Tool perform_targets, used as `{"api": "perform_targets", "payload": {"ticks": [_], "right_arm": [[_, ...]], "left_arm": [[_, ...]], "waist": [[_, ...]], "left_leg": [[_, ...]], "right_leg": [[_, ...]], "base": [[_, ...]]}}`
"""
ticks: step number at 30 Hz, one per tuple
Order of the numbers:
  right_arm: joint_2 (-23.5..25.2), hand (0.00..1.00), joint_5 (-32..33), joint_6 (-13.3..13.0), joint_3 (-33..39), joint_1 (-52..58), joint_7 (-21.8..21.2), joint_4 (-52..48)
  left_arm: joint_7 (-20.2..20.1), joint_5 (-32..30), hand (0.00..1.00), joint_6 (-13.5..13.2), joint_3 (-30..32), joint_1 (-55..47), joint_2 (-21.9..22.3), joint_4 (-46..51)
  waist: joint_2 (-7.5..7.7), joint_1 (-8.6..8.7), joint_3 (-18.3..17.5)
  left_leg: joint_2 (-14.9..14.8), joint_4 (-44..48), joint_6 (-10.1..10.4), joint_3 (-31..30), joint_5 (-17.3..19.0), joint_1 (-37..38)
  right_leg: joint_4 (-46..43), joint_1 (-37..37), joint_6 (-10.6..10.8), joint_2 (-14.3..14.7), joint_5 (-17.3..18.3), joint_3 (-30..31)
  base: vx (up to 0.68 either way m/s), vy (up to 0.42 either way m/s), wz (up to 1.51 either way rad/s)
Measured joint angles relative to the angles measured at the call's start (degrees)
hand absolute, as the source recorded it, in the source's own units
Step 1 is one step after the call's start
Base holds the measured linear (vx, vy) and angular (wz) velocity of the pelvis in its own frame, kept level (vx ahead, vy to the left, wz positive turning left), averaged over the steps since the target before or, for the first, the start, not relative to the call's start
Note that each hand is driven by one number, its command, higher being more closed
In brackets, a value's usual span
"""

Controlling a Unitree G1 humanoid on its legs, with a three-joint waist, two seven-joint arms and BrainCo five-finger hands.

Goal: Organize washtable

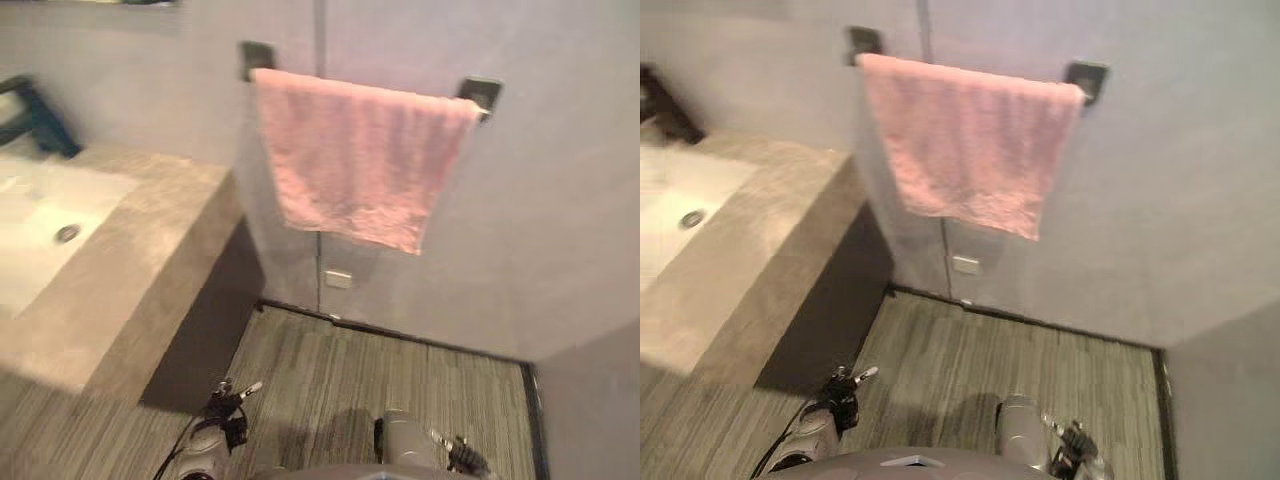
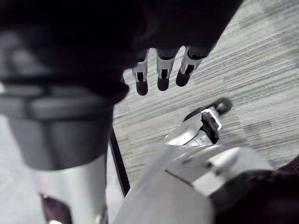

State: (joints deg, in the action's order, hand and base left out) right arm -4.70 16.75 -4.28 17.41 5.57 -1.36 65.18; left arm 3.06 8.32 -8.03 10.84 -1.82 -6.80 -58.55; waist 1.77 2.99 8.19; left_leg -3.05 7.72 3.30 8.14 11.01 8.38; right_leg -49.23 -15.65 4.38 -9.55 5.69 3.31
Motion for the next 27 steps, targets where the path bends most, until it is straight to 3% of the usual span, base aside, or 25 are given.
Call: {"api": "perform_targets", "payload": {"ticks": [1,2,3,4,5,6,9,12,14,15,16,17,18,20,22,24,26,27], "right_arm": [[0.4,0.00,-0.1,-0.1,0.2,0.3,-0.3,0.0],[0.5,0.00,-0.1,-0.1,0.1,0.3,-0.4,0.0],[0.8,0.00,-0.2,-0.1,0.1,0.1,-0.8,0.0],[0.8,0.00,-0.4,-0.1,0.2,-0.1,-1.0,-0.1],[0.5,0.00,-0.6,-0.1,0.2,-0.2,-1.0,-0.2],[0.1,0.00,-0.6,-0.1,-0.1,-0.9,-1.0,-0.3],[0.0,0.00,-1.1,-0.2,-6.2,-4.7,-0.9,-0.5],[0.1,0.00,-2.9,-1.4,-12.8,-7.7,-0.9,-4.9],[-0.9,0.00,-5.3,-2.6,-15.0,-7.8,-0.9,-6.6],[-2.1,0.00,-6.4,-2.7,-15.3,-7.6,-0.8,-6.6],[-2.6,0.00,-6.8,-2.6,-15.3,-7.2,-0.8,-6.6],[-2.7,0.00,-7.0,-2.6,-14.9,-6.5,-0.8,-6.4],[-2.8,0.00,-7.2,-2.6,-14.7,-6.5,-0.8,-6.1],[-3.7,0.00,-7.2,-2.6,-15.0,-6.4,-0.8,-6.0],[-4.0,0.00,-7.3,-2.6,-15.0,-5.7,-0.9,-6.0],[-3.5,0.00,-7.3,-2.5,-14.7,-3.9,-0.9,-6.0],[-3.0,0.00,-7.1,-2.5,-13.6,-2.7,-0.9,-5.9],[-3.1,0.00,-7.3,-2.5,-12.3,-2.9,-0.8,-5.4]], "left_arm": [[-0.1,-0.4,0.00,0.3,0.4,-2.9,-0.1,-0.7],[-0.2,-0.7,0.00,0.5,0.4,-3.4,-0.1,-0.9],[-0.4,-1.3,0.00,0.7,0.9,-5.2,-0.1,-1.8],[-0.4,-2.1,0.00,1.1,0.9,-5.9,-0.3,-2.5],[-0.4,-2.1,0.00,1.3,0.9,-6.7,-0.2,-2.7],[-0.4,-2.0,0.00,1.3,1.0,-7.6,0.6,-2.6],[0.0,-1.9,0.00,1.7,1.1,-8.2,0.1,-4.4],[0.7,-0.3,0.00,1.6,1.0,-7.6,-0.2,-4.9],[0.9,0.2,0.00,1.5,0.8,-7.3,-0.2,-4.7],[0.9,0.2,0.00,1.4,0.3,-7.3,0.2,-4.3],[0.9,0.2,0.00,1.4,0.3,-7.5,0.4,-4.2],[1.0,0.2,0.00,1.4,1.0,-7.6,0.3,-4.4],[0.9,0.2,0.00,1.4,2.3,-7.4,0.4,-4.3],[0.8,0.0,0.00,1.8,2.8,-8.3,0.8,-4.4],[0.9,0.0,0.00,1.8,3.2,-10.0,1.7,-4.4],[0.8,0.0,0.00,1.9,5.2,-9.6,1.9,-4.4],[0.6,-0.2,0.00,1.8,5.4,-8.7,2.0,-4.2],[0.4,-0.4,0.00,1.7,5.4,-7.1,2.3,-4.1]], "waist": [[1.14,-0.59,-0.4],[1.29,-0.70,-0.5],[2.13,-1.20,-1.3],[2.09,-2.50,-2.1],[1.45,-3.10,-2.5],[0.63,-3.88,-3.2],[1.21,-5.15,-2.9],[0.45,-5.71,0.1],[-1.45,-5.56,2.2],[-2.92,-5.61,2.9],[-3.41,-5.56,3.2],[-2.19,-5.51,3.6],[-0.75,-5.39,4.0],[0.22,-5.61,3.9],[-0.95,-5.75,3.7],[-1.92,-5.48,3.3],[-3.02,-5.02,2.4],[-3.22,-4.51,2.3]], "left_leg": [[1.8,2.5,0.0,-2.9,0.0,-2.4],[2.0,2.8,-0.1,-3.2,0.0,-2.8],[3.0,5.0,-0.1,-4.8,-0.1,-5.4],[3.2,6.6,0.4,-5.8,-0.6,-8.1],[2.9,6.5,0.6,-6.5,-1.5,-9.5],[2.1,5.9,0.7,-7.6,-3.5,-11.8],[1.2,7.7,2.7,-9.5,-6.0,-18.5],[-3.0,7.8,6.0,-13.8,-9.9,-22.1],[-4.8,6.1,7.8,-18.3,-13.5,-22.7],[-6.1,2.2,7.4,-19.5,-15.8,-22.1],[-6.9,-0.2,6.5,-19.2,-15.0,-21.4],[-7.1,-2.3,2.8,-16.0,-10.8,-21.6],[-5.4,3.0,1.1,-11.2,-10.6,-24.2],[-2.8,13.8,-0.1,-6.4,-9.5,-25.7],[-2.6,22.3,-0.4,-3.6,-6.5,-24.5],[-4.4,27.7,-0.3,-1.9,-2.7,-20.2],[-7.0,26.6,0.4,-0.4,-1.0,-15.3],[-6.8,20.7,1.0,1.8,0.2,-13.9]], "right_leg": [[-3.7,4.6,1.6,-0.9,0.8,4.3],[-3.6,5.6,1.9,-1.0,0.8,5.0],[-0.7,9.2,4.9,-0.8,-0.1,8.1],[4.0,10.8,8.1,0.0,3.9,9.9],[6.0,11.0,8.6,0.7,4.7,10.3],[10.4,11.8,6.3,1.5,6.3,10.6],[17.9,11.9,2.1,1.6,12.9,7.9],[25.0,13.9,0.4,5.9,14.0,4.1],[25.6,14.8,-1.9,9.1,14.5,0.4],[24.9,14.7,-3.4,10.1,14.1,-3.0],[24.7,14.6,-4.4,10.5,13.9,-4.5],[25.5,14.1,-6.3,9.1,13.5,-7.4],[26.1,12.9,-7.3,6.6,12.4,-9.2],[29.6,11.7,-6.9,3.9,9.4,-9.5],[34.8,11.9,-7.0,3.2,4.8,-10.3],[38.9,12.2,-5.6,3.3,0.8,-12.8],[39.6,11.5,-4.3,3.2,-0.8,-15.2],[40.0,11.0,-3.2,3.3,-1.4,-16.1]], "base": [[-0.11,-0.012,0.69],[-0.09,-0.032,0.81],[-0.13,-0.067,0.58],[-0.18,-0.085,0.61],[-0.20,-0.063,0.54],[-0.13,-0.025,0.41],[-0.19,-0.113,0.33],[-0.30,-0.206,0.34],[-0.38,-0.211,0.90],[-0.41,-0.163,1.19],[-0.45,-0.105,1.28],[-0.47,-0.099,1.20],[-0.47,-0.081,1.08],[-0.34,-0.024,0.50],[-0.21,0.074,0.18],[-0.17,0.164,0.51],[-0.06,0.197,0.72],[-0.03,0.227,0.82]]}}
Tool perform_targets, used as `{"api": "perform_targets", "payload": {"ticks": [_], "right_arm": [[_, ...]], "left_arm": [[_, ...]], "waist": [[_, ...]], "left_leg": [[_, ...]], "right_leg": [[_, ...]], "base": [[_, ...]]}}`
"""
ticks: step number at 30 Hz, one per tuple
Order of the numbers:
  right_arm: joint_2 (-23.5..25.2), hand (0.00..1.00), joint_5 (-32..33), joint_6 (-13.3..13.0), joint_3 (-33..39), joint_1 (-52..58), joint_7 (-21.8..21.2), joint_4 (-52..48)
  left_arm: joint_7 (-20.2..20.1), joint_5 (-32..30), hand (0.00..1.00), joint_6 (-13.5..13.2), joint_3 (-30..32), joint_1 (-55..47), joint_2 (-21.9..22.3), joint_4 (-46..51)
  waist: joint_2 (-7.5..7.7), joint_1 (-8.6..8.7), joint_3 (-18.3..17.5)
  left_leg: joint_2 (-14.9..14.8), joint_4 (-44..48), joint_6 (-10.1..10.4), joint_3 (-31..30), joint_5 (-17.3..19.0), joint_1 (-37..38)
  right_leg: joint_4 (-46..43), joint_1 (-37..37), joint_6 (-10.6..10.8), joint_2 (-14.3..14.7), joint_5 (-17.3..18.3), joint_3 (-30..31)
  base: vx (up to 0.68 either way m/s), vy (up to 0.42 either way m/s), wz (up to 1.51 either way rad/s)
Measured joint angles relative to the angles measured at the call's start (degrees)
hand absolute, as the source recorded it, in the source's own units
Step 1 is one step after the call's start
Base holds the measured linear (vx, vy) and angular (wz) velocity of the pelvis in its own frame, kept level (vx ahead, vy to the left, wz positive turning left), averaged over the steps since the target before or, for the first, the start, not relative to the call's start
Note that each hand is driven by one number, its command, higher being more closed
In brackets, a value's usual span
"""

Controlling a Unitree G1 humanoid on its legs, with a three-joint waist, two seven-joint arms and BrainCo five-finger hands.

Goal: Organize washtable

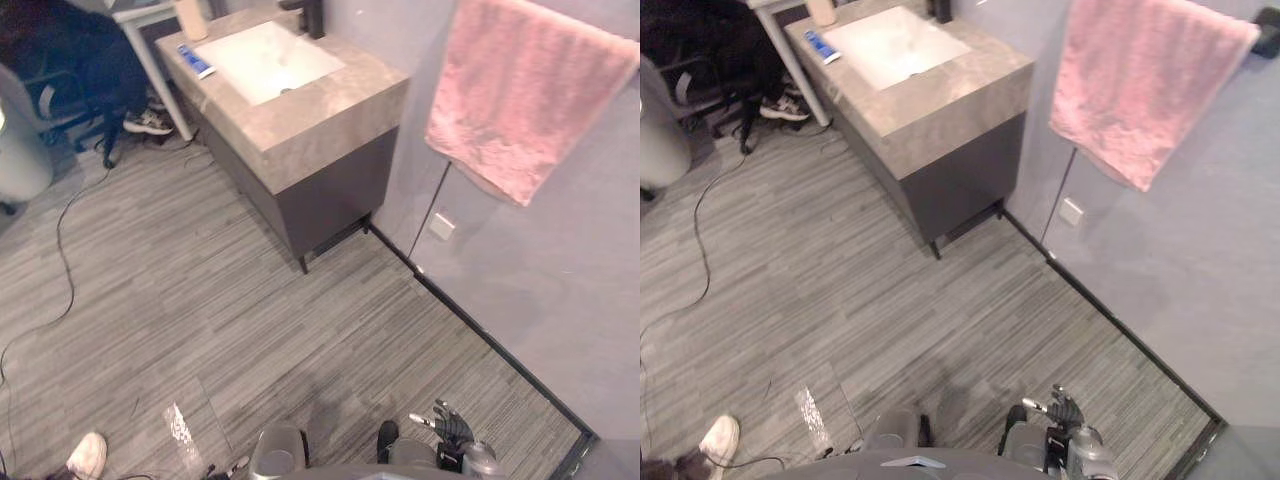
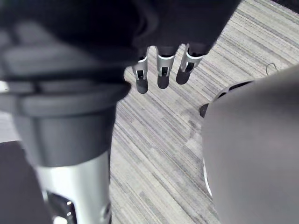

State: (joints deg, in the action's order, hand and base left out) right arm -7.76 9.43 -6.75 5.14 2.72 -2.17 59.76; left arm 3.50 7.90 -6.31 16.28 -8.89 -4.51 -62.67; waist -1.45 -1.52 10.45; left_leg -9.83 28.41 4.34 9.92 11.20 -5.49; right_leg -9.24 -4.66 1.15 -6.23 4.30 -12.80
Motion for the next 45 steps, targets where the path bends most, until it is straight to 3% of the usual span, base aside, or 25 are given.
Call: {"api": "perform_targets", "payload": {"ticks": [2,3,5,13,16,21,23,29,32,34,36,38,39,40,42,43,45], "right_arm": [[0.4,0.00,-0.7,0.3,1.0,0.2,0.0,1.9],[0.6,0.00,-1.3,0.5,3.0,0.1,0.2,3.1],[1.9,0.00,-1.6,0.9,4.9,0.0,0.9,4.5],[2.1,0.00,-1.8,1.1,6.0,-1.2,1.0,5.6],[2.4,0.00,-2.1,1.2,6.0,-1.1,1.0,5.6],[3.1,0.00,-2.0,1.2,6.8,-0.5,0.9,6.1],[3.5,0.00,-1.6,1.2,7.1,-0.3,0.8,6.6],[3.7,0.00,-1.7,1.2,9.1,0.1,0.9,8.1],[3.6,0.00,-1.7,1.2,9.3,0.0,1.0,8.1],[3.7,0.00,-1.6,1.1,9.6,0.0,1.0,8.1],[3.7,0.00,-1.6,0.8,10.7,-0.4,1.0,7.9],[3.5,0.00,-1.6,0.8,10.8,-0.3,1.0,7.9],[3.3,0.00,-1.6,0.8,11.1,-0.3,1.1,7.8],[2.7,0.00,-1.5,0.8,11.6,-0.1,1.3,7.7],[1.7,0.00,-1.6,0.8,11.6,0.0,1.3,7.7],[1.4,0.00,-1.5,0.8,11.8,0.0,1.5,7.7],[1.4,0.00,-1.7,0.9,11.7,0.3,2.1,7.7]], "left_arm": [[-0.2,-0.7,0.00,-0.2,-0.8,0.5,-0.3,1.9],[-0.3,-1.5,0.00,-0.5,-1.6,1.4,-0.5,2.5],[-0.3,-1.8,0.00,-0.4,-3.5,2.0,-1.4,2.0],[-0.4,-2.9,0.00,-0.6,-8.0,2.1,-2.2,-0.3],[-0.5,-3.3,0.00,-0.6,-9.3,2.0,-2.9,-0.3],[-0.8,-4.9,0.00,-0.6,-9.4,2.0,-3.7,-0.4],[-0.8,-4.9,0.00,-0.5,-9.4,2.1,-3.7,-0.5],[-0.7,-3.7,0.00,-0.1,-9.4,2.6,-3.6,-2.5],[-0.7,-2.0,0.00,-0.2,-9.4,2.8,-3.5,-2.5],[-0.7,-1.4,0.00,-0.2,-9.4,3.5,-3.5,-2.3],[-0.7,0.6,0.00,-0.7,-9.4,3.6,-3.6,0.1],[-0.7,1.5,0.00,-1.2,-9.3,3.3,-3.6,1.6],[-0.7,2.1,0.00,-1.5,-8.8,3.3,-3.8,2.0],[-0.6,3.0,0.00,-1.4,-7.2,3.0,-2.6,2.0],[-0.7,2.9,0.00,-1.3,-7.0,1.8,-2.0,1.9],[-0.6,2.9,0.00,-1.2,-6.7,1.0,-1.5,1.2],[-0.6,2.8,0.00,-1.0,-4.4,-0.1,-0.9,-0.5]], "waist": [[0.93,1.62,-2.5],[0.54,2.12,-3.1],[1.79,1.78,-4.0],[1.73,1.55,-4.2],[3.11,1.32,-4.1],[4.63,1.82,-4.8],[4.62,1.04,-5.6],[4.26,1.10,-7.5],[4.24,1.08,-7.5],[4.14,1.11,-6.7],[4.02,0.95,-4.1],[4.21,0.42,-3.1],[4.75,0.35,-2.7],[3.20,0.01,-2.4],[2.01,0.04,-2.2],[1.16,-0.18,-1.7],[1.17,-1.05,-1.7]], "left_leg": [[2.7,-11.0,0.5,-0.4,-0.4,2.1],[3.6,-17.9,0.0,-1.2,-0.7,4.1],[5.8,-22.5,-0.4,-2.6,-3.9,5.2],[9.2,-28.1,-2.6,-1.4,-7.1,8.3],[9.6,-28.1,-2.7,-1.4,-7.1,8.8],[9.9,-27.4,-2.9,-6.2,-6.9,9.0],[9.6,-27.8,-2.8,-7.1,-7.1,8.8],[8.5,-30.3,-2.0,-12.2,-8.1,8.8],[8.5,-28.8,-1.9,-14.5,-7.7,8.6],[8.7,-21.8,-1.4,-15.1,-5.0,5.9],[9.1,-3.3,-0.4,-14.4,-2.0,-0.8],[9.1,6.1,-0.2,-12.8,-2.1,-4.8],[8.6,10.6,0.8,-12.2,-1.1,-7.3],[7.6,9.8,0.3,-10.5,1.2,-9.1],[7.1,1.7,0.1,-8.7,1.1,-11.2],[6.5,-5.8,0.4,-8.7,-0.8,-12.4],[6.8,-7.6,-0.2,-6.8,-6.7,-12.8]], "right_leg": [[3.4,-0.5,1.7,0.0,-1.4,0.7],[4.9,0.0,2.0,-0.3,-2.9,-0.6],[5.9,0.4,2.6,-1.7,-4.4,-0.9],[4.3,-0.7,4.6,-4.2,-5.6,1.3],[2.6,-0.7,4.8,-4.8,-4.8,1.8],[-1.5,-0.2,4.4,-2.4,1.2,9.0],[-1.3,-0.1,4.0,-1.9,1.7,8.9],[2.6,3.2,3.3,0.1,1.4,6.4],[2.4,4.5,1.9,0.2,2.3,5.6],[0.5,4.9,0.5,0.2,3.2,5.9],[-3.7,6.4,-1.2,0.2,5.6,6.7],[-4.3,8.0,-1.3,-0.3,8.8,8.2],[-4.4,8.5,0.1,-0.3,10.6,8.5],[-4.4,9.1,-0.1,0.0,11.1,7.9],[-3.2,8.9,0.3,-0.2,11.3,7.8],[-2.2,9.1,0.7,-0.2,11.6,7.9],[0.7,10.4,1.3,-0.8,12.0,9.6]], "base": [[-0.04,0.267,1.22],[0.00,0.231,1.08],[-0.03,0.162,0.66],[-0.05,0.070,-0.07],[-0.04,0.022,-0.02],[0.00,-0.030,0.45],[0.04,-0.047,0.23],[0.11,-0.060,0.44],[0.13,-0.048,0.45],[0.07,-0.011,0.47],[-0.05,0.007,0.44],[-0.11,0.016,0.31],[-0.13,0.032,0.34],[-0.09,0.032,0.26],[0.03,0.089,0.05],[0.16,0.145,-0.07],[0.28,0.180,-0.08]]}}
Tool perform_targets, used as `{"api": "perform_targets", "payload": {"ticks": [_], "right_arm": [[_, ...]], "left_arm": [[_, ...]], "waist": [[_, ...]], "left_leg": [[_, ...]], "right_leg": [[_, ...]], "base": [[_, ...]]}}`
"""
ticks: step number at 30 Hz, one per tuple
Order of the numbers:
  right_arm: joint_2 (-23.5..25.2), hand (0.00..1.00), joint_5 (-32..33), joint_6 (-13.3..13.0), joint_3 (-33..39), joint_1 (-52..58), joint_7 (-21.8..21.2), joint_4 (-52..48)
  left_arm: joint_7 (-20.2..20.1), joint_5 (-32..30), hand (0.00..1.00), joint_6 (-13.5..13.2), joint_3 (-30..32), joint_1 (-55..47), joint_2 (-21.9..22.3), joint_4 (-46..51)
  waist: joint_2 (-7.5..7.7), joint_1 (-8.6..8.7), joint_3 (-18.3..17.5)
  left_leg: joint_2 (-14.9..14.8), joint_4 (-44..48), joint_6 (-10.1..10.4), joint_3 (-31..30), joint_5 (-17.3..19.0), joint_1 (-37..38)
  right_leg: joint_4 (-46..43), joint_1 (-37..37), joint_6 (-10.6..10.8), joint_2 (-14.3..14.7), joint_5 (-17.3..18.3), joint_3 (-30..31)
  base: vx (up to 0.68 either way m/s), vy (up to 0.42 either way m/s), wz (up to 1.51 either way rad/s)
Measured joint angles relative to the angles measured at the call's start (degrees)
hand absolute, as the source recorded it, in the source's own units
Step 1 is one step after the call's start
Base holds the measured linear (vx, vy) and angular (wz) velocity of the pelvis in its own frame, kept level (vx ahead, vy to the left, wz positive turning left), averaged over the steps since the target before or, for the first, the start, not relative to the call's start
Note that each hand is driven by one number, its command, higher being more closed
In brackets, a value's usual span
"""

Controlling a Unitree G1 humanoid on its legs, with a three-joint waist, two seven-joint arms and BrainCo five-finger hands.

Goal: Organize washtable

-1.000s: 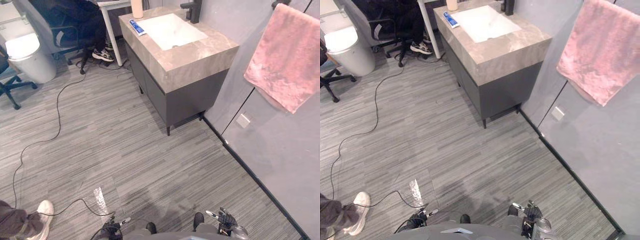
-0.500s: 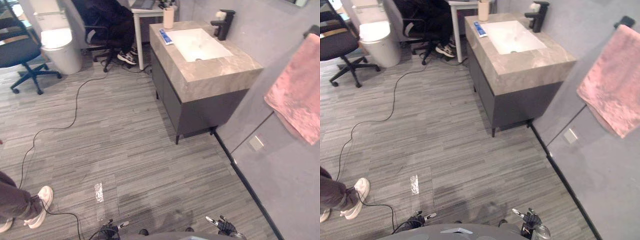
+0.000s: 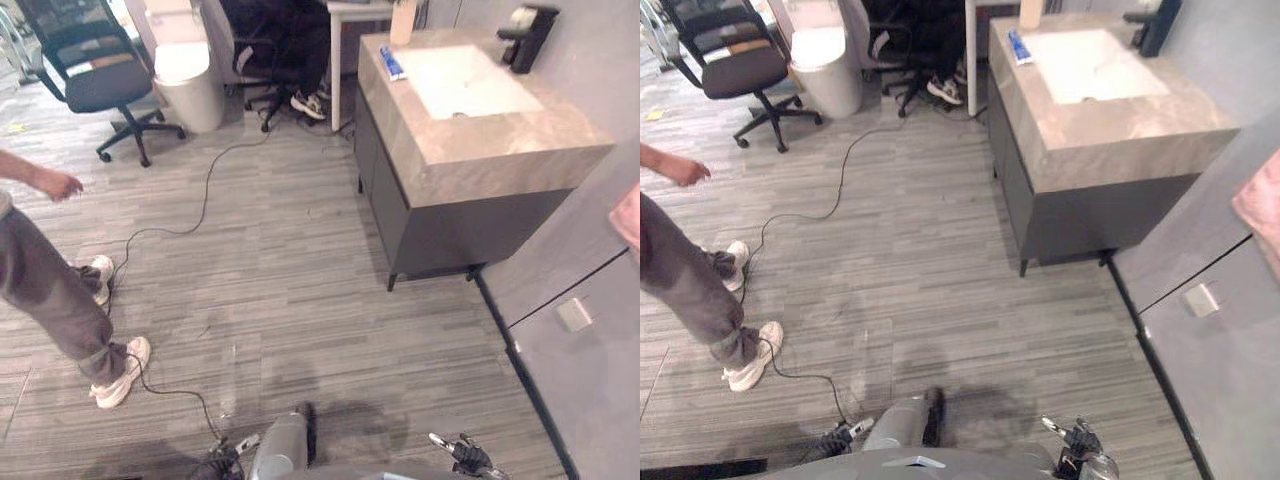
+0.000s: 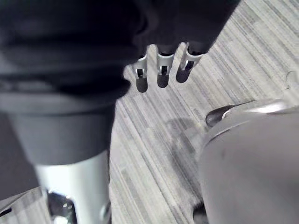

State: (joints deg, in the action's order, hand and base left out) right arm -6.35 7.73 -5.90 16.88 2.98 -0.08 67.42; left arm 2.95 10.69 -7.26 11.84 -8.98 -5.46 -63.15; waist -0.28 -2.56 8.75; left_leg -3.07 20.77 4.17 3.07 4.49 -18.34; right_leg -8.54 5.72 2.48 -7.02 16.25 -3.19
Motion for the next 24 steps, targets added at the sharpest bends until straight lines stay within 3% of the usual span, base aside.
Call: {"api": "perform_targets", "payload": {"ticks": [2,3,4,5,7,8,9,10,12,14,15,17,18,20,21,23,24], "right_arm": [[-0.4,0.00,-0.3,0.0,-0.4,-1.1,0.1,0.1],[-0.1,0.00,-0.7,0.0,-0.4,-1.9,0.0,0.1],[0.2,0.00,-1.2,0.1,-0.4,-2.0,0.0,0.1],[0.2,0.00,-1.9,-0.1,-0.4,-2.6,0.0,-0.1],[0.1,0.00,-2.2,-0.1,-0.3,-2.7,0.0,-0.1],[0.4,0.00,-2.2,-0.1,-0.3,-2.5,-0.3,-0.1],[0.7,0.00,-2.2,-0.1,-0.4,-2.3,-0.6,-0.1],[0.7,0.00,-2.2,-0.1,-0.4,-2.2,-0.7,-0.1],[0.3,0.00,-2.1,-0.2,-0.2,-2.2,-1.1,-0.7],[0.0,0.00,-2.0,-0.5,-0.4,-1.6,-1.0,-2.5],[-0.1,0.00,-1.9,-1.1,-0.4,-1.6,-1.0,-2.8],[-0.2,0.00,-1.1,-1.1,-0.4,-1.0,-0.6,-4.6],[-0.1,0.00,-0.5,-1.1,-0.3,0.0,0.1,-4.5],[0.1,0.00,-0.4,-1.0,-0.3,2.1,0.2,-4.4],[-0.2,0.00,-0.3,-1.0,1.1,2.5,0.1,-4.4],[-0.1,0.00,-0.3,-1.0,1.8,2.2,0.1,-4.4],[-0.2,0.00,-0.3,-0.9,2.0,2.4,0.1,-4.6]], "left_arm": [[0.0,-0.1,0.00,0.1,1.9,-0.3,0.8,-0.3],[0.0,-0.1,0.00,0.3,3.5,-0.3,0.9,-1.0],[0.0,-0.1,0.00,0.4,4.6,-0.4,0.9,-1.6],[0.2,-0.1,0.00,0.7,6.4,-0.6,1.0,-2.4],[0.3,-0.1,0.00,0.7,6.3,-0.7,1.2,-2.3],[0.2,0.0,0.00,0.6,6.1,-0.4,1.0,-1.7],[0.3,0.1,0.00,0.5,5.3,0.0,0.8,-0.9],[0.3,0.1,0.00,0.4,4.7,0.2,0.7,-0.1],[0.3,0.1,0.00,-0.2,0.7,1.8,0.3,1.2],[0.4,0.1,0.00,-0.2,-1.2,4.1,0.1,1.3],[0.4,0.1,0.00,-0.3,-1.5,5.2,0.2,1.3],[0.4,0.1,0.00,-0.4,-2.8,7.4,0.2,1.4],[0.3,0.1,0.00,-0.7,-3.4,8.2,0.3,2.2],[0.2,0.1,0.00,-1.0,-3.4,8.2,0.6,2.3],[0.0,0.1,0.00,-0.9,-3.3,8.2,1.5,2.0],[-0.1,0.1,0.00,-0.8,-2.6,7.4,1.8,2.0],[-0.2,0.1,0.00,-0.8,0.1,6.7,3.1,2.1]], "waist": [[-0.52,-0.95,0.0],[0.19,-1.57,-0.1],[0.89,-1.69,-0.4],[1.50,-1.68,-1.3],[1.00,-1.64,-1.9],[1.35,-1.32,-1.9],[1.59,-0.66,-2.0],[1.42,-0.20,-2.0],[0.11,0.30,-1.3],[-0.87,1.03,-0.8],[-1.21,1.95,-0.7],[-1.79,3.33,-0.3],[-1.28,3.96,-0.4],[-0.03,4.14,-1.1],[-1.30,3.65,-1.2],[-1.73,3.69,-1.0],[-2.86,3.81,-0.4]], "left_leg": [[0.8,5.9,-1.8,0.4,5.1,-3.2],[1.9,7.9,-3.7,1.7,7.4,-3.9],[2.9,7.7,-4.2,2.6,7.9,-3.4],[4.7,6.9,-5.5,3.9,9.1,-1.9],[6.8,5.7,-7.7,4.5,10.4,1.7],[8.4,3.9,-8.7,4.4,11.1,5.0],[9.7,2.0,-9.1,3.4,11.3,8.1],[9.9,1.1,-9.6,2.6,11.6,9.9],[9.5,-4.9,-9.8,0.1,11.7,19.1],[8.3,-8.9,-10.0,-1.5,11.8,25.1],[7.1,-10.3,-10.2,-2.4,11.9,27.4],[5.0,-11.2,-10.1,-3.6,11.9,29.7],[4.2,-11.5,-9.1,-4.1,12.1,31.2],[3.9,-10.7,-6.8,-4.9,13.4,33.5],[2.4,-8.2,-4.7,-5.0,13.0,33.8],[2.0,-2.0,-1.6,-4.9,11.0,32.3],[1.0,9.4,0.8,-4.6,8.5,28.7]], "right_leg": [[3.2,0.5,-0.1,-0.3,0.1,1.3],[3.8,1.0,0.0,-1.7,-0.2,2.2],[2.8,0.8,0.5,-2.6,-0.6,3.0],[-1.7,-0.8,0.9,-4.5,-0.5,5.0],[-13.8,-4.2,3.1,-5.8,-0.7,7.7],[-25.8,-7.7,6.0,-6.4,-2.2,9.6],[-37.6,-11.7,10.4,-5.7,-4.7,11.0],[-42.2,-13.3,11.2,-4.9,-5.1,11.1],[-49.1,-17.3,5.5,-2.0,-1.9,6.6],[-45.8,-20.4,1.2,-0.3,1.0,2.4],[-41.2,-22.6,0.0,1.5,1.6,1.7],[-30.2,-25.5,1.1,3.8,0.6,1.7],[-17.0,-26.4,1.1,4.8,-5.6,1.9],[-13.4,-26.6,-1.2,5.2,-16.5,2.6],[-18.2,-27.2,-2.9,6.4,-12.8,2.3],[-19.1,-25.8,-3.9,7.3,-9.6,2.3],[-18.2,-22.6,-4.6,8.7,-7.9,2.2]], "base": [[0.36,0.243,-0.09],[0.41,0.270,-0.15],[0.48,0.268,-0.17],[0.52,0.246,-0.12],[0.50,0.242,0.03],[0.40,0.144,0.39],[0.35,0.082,0.46],[0.24,-0.039,0.44],[0.14,-0.135,0.23],[0.08,-0.154,0.28],[0.25,-0.145,0.49],[0.36,-0.089,0.57],[0.33,-0.089,0.47],[0.41,-0.205,0.29],[0.52,-0.272,-0.07],[0.45,-0.206,-0.25],[0.35,-0.169,-0.17]]}}
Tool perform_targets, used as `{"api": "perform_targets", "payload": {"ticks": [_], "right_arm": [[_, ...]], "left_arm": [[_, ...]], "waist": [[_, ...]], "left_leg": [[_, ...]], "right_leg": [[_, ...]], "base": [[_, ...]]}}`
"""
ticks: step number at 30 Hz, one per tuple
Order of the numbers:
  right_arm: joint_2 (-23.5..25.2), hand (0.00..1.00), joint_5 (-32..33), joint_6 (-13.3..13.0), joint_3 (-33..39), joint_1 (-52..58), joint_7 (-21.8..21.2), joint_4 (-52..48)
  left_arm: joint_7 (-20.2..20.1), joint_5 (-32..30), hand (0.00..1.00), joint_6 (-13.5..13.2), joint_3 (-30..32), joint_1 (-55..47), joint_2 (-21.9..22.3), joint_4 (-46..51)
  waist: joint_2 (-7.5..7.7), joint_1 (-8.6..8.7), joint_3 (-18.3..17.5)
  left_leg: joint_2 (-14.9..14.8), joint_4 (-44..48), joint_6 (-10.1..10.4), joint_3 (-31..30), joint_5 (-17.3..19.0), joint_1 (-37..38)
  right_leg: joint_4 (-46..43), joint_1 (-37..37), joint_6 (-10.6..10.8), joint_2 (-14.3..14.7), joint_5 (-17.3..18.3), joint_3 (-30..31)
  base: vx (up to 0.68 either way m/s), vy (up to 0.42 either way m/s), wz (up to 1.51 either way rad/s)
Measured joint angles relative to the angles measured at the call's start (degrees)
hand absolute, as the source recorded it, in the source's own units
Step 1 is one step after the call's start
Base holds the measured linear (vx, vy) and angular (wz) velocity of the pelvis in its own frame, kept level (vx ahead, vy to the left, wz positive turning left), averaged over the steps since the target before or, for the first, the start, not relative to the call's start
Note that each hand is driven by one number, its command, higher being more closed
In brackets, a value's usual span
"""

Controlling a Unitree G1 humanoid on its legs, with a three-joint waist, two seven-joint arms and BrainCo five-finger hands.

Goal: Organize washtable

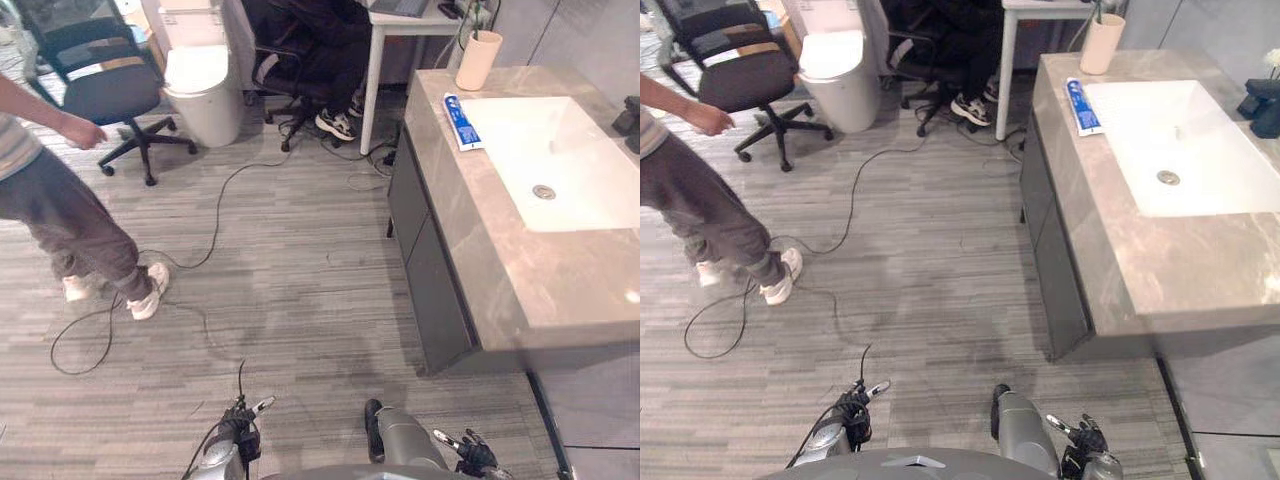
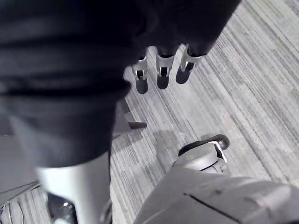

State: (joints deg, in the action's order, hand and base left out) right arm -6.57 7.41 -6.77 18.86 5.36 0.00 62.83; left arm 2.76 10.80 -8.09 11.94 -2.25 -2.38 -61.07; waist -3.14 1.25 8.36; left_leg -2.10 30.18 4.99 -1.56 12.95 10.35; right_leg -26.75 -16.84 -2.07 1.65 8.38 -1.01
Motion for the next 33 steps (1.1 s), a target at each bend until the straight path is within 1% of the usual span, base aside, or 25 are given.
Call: {"api": "perform_targets", "payload": {"ticks": [1,2,3,4,5,7,8,9,10,11,12,14,15,17,18,19,20,21,23,24,26,27,29,30,33], "right_arm": [[-0.1,0.00,0.0,0.1,-0.8,0.2,0.0,-0.7],[-0.1,0.00,-0.1,0.2,-1.2,0.5,-0.1,-1.3],[0.0,0.00,-0.1,0.4,-1.1,0.2,0.0,-2.1],[0.0,0.00,0.0,0.5,-1.1,0.0,0.0,-1.9],[0.5,0.00,0.2,2.1,-0.7,-0.5,1.0,-0.9],[0.9,0.00,0.3,2.6,0.0,0.5,1.2,1.2],[0.6,0.00,0.4,2.7,0.3,1.2,1.3,1.6],[0.1,0.00,0.4,3.1,1.4,1.4,1.7,2.6],[-0.4,0.00,0.4,3.6,1.5,1.8,2.3,2.7],[-1.5,0.00,0.4,3.9,1.4,3.0,3.1,3.3],[-1.6,0.00,0.4,4.3,1.4,3.5,3.6,5.0],[-2.1,0.00,0.4,5.1,1.5,4.1,4.2,7.4],[-2.5,0.00,0.4,5.6,1.5,6.8,4.4,7.4],[-3.1,0.00,0.4,6.0,2.1,9.3,4.7,7.6],[-3.6,0.00,0.3,5.9,1.9,11.6,3.5,7.3],[-3.8,0.00,0.3,5.3,1.6,11.8,2.5,6.8],[-2.7,0.00,0.3,3.8,1.0,10.4,0.9,6.2],[-1.3,0.00,0.3,3.1,-0.3,8.8,0.0,5.1],[0.3,0.00,0.4,1.9,-1.4,6.3,-0.3,3.7],[-0.4,0.00,0.4,1.7,-1.4,5.8,0.0,2.6],[-0.7,0.00,0.4,1.1,-2.6,5.2,0.0,2.4],[-0.3,0.00,0.4,1.1,-2.6,5.3,0.2,2.5],[-0.3,0.00,0.5,1.2,-2.4,5.5,0.0,2.6],[-0.4,0.00,0.5,1.4,-2.5,6.5,-1.0,3.6],[-0.6,0.00,1.7,2.5,-2.3,7.2,-1.2,4.8]], "left_arm": [[-0.1,0.0,0.00,0.1,3.4,-0.7,1.4,0.1],[-0.1,0.0,0.00,0.1,4.1,-1.1,2.0,0.1],[-0.5,0.1,0.00,0.4,4.1,-2.0,2.3,0.1],[-0.9,0.9,0.00,0.4,4.5,-2.4,2.2,0.5],[-1.1,1.3,0.00,0.2,4.6,-2.4,1.0,0.8],[-1.3,1.2,0.00,0.0,5.7,-2.7,-0.1,1.3],[-1.2,1.1,0.00,0.1,6.3,-3.8,-0.2,1.1],[-1.2,1.0,0.00,0.3,6.3,-5.5,-0.1,0.4],[-1.2,0.6,0.00,0.8,6.3,-6.5,0.3,0.1],[-1.2,0.0,0.00,1.3,6.4,-7.4,1.0,-0.8],[-1.0,-0.1,0.00,1.7,6.9,-8.4,0.6,-2.0],[-1.0,-0.2,0.00,2.0,7.6,-9.0,-0.1,-3.5],[-0.9,-0.2,0.00,2.4,8.6,-9.2,-0.6,-4.2],[-0.9,-0.2,0.00,2.6,8.1,-9.0,-1.4,-4.2],[-0.9,-0.2,0.00,2.6,5.7,-8.5,-2.3,-3.1],[-0.9,-0.2,0.00,2.6,4.6,-8.3,-2.5,-2.1],[-0.9,-0.2,0.00,2.3,2.3,-7.0,-3.1,-1.1],[-0.9,-0.2,0.00,1.8,-0.4,-5.3,-3.6,-0.8],[-0.9,-0.2,0.00,1.2,-2.8,-3.5,-3.9,0.1],[-0.9,0.0,0.00,0.5,-4.1,-2.1,-3.6,0.6],[-0.9,0.0,0.00,-0.2,-5.1,-1.6,-3.0,1.0],[-0.9,0.0,0.00,-0.5,-5.4,-0.8,-2.6,1.0],[-0.9,0.0,0.00,-0.4,-5.8,-1.6,-1.7,-0.4],[-1.0,-0.1,0.00,-0.4,-5.7,-2.2,-1.2,-0.4],[-1.1,-0.1,0.00,0.0,-3.2,-2.8,-0.4,-2.5]], "waist": [[-0.27,-0.21,0.7],[-0.35,-0.37,0.9],[-0.87,-0.89,1.2],[-0.24,-1.07,1.6],[1.21,-1.73,1.7],[2.70,-2.80,1.6],[2.30,-2.82,1.5],[1.06,-2.79,0.8],[0.13,-2.78,0.3],[-0.73,-3.23,0.0],[-0.38,-3.55,-0.4],[2.12,-3.60,-0.9],[3.75,-3.99,-1.5],[4.77,-2.91,-1.2],[4.98,-1.31,-1.4],[4.74,-0.57,-1.4],[4.54,-0.21,-1.3],[4.22,-0.25,-1.1],[3.89,0.05,-1.0],[3.04,0.09,-1.2],[3.11,0.07,-1.6],[3.79,-0.06,-1.7],[3.27,0.09,-1.9],[2.02,0.10,-1.5],[0.58,0.21,-1.8]], "left_leg": [[-1.4,15.8,1.1,0.6,-7.3,-6.2],[-2.0,24.0,1.5,0.6,-7.4,-9.9],[-3.1,35.3,-0.3,1.0,-4.4,-16.5],[-3.2,37.5,-1.0,1.4,-2.8,-19.2],[-3.2,36.2,-2.7,2.4,-0.7,-24.1],[-3.3,23.6,-3.0,5.3,1.6,-28.8],[-3.2,9.7,-2.3,5.5,1.0,-30.2],[-3.2,-8.7,-0.9,3.7,-3.2,-29.8],[-3.4,-16.0,-0.4,2.0,-5.3,-29.8],[-4.2,-18.8,1.6,0.3,-9.5,-31.5],[-3.2,-16.7,0.7,1.1,-14.3,-31.4],[-1.1,-16.1,-1.1,2.8,-16.8,-29.8],[1.0,-16.5,-3.1,4.7,-15.4,-26.5],[3.6,-16.2,-5.2,5.3,-12.7,-22.3],[5.3,-16.2,-6.2,4.8,-10.4,-18.3],[5.7,-16.7,-7.1,3.8,-9.5,-16.5],[5.8,-18.0,-7.2,3.5,-9.0,-13.1],[5.6,-19.8,-7.4,3.4,-8.8,-9.7],[4.9,-21.8,-7.7,2.6,-8.6,-6.1],[3.6,-23.7,-7.9,1.6,-8.3,-3.8],[3.2,-24.5,-7.3,0.6,-6.6,-3.5],[3.5,-24.4,-6.9,0.0,-5.6,-3.5],[2.7,-23.8,-5.4,-1.1,-4.3,-3.2],[1.6,-24.2,-4.6,-1.2,-4.2,-2.1],[0.1,-24.3,-3.3,-1.1,-4.2,-1.0]], "right_leg": [[1.0,3.8,-1.0,0.9,1.9,0.1],[1.5,5.5,-1.8,1.5,2.8,-0.1],[2.1,9.4,-2.7,2.2,4.3,-0.1],[2.6,11.5,-3.2,2.1,4.8,0.0],[5.0,15.1,-3.6,1.4,5.3,0.0],[8.7,19.4,-2.3,-0.3,6.4,1.1],[10.2,21.0,-1.3,-1.0,7.4,1.9],[12.4,22.5,-1.0,-0.8,7.9,3.1],[13.6,23.2,-1.0,-0.5,8.4,3.5],[15.0,24.7,-0.9,-0.2,9.8,4.3],[15.3,26.5,-0.4,-1.5,11.0,5.3],[11.4,26.7,0.0,-3.8,11.3,6.8],[-0.7,22.8,1.1,-6.0,10.8,8.6],[-14.0,19.6,6.3,-7.2,5.8,9.6],[-24.2,16.7,9.2,-7.8,-4.9,9.3],[-27.5,15.9,10.0,-7.9,-7.9,8.9],[-33.9,12.8,7.7,-8.3,-4.3,7.3],[-34.9,10.5,6.9,-8.9,0.4,4.7],[-29.8,8.7,6.5,-9.2,4.5,0.9],[-18.3,7.9,6.3,-8.0,6.1,-1.4],[-3.1,7.5,8.1,-7.6,4.3,-2.0],[8.2,7.3,7.3,-7.8,0.3,-1.1],[10.3,8.2,5.3,-6.7,-6.0,-1.0],[10.3,9.0,4.5,-5.8,-5.5,-1.7],[13.1,11.4,3.9,-4.2,-5.6,-1.9]], "base": [[0.27,-0.143,-0.12],[0.11,-0.100,-0.13],[-0.01,-0.059,-0.09],[-0.11,-0.056,-0.05],[-0.21,-0.040,-0.06],[-0.30,-0.033,-0.18],[-0.30,0.013,-0.44],[-0.24,0.046,-0.49],[-0.02,0.115,-0.47],[0.29,0.193,-0.36],[0.45,0.203,-0.33],[0.53,0.203,-0.40],[0.48,0.206,-0.41],[0.37,0.190,0.01],[0.27,0.171,0.33],[0.22,0.137,0.32],[0.10,0.043,0.11],[0.03,0.002,0.09],[-0.15,-0.029,0.27],[-0.27,0.005,0.43],[-0.32,0.021,0.48],[-0.22,-0.025,0.37],[0.13,-0.129,0.16],[0.30,-0.145,0.01],[0.27,-0.086,-0.15]]}}
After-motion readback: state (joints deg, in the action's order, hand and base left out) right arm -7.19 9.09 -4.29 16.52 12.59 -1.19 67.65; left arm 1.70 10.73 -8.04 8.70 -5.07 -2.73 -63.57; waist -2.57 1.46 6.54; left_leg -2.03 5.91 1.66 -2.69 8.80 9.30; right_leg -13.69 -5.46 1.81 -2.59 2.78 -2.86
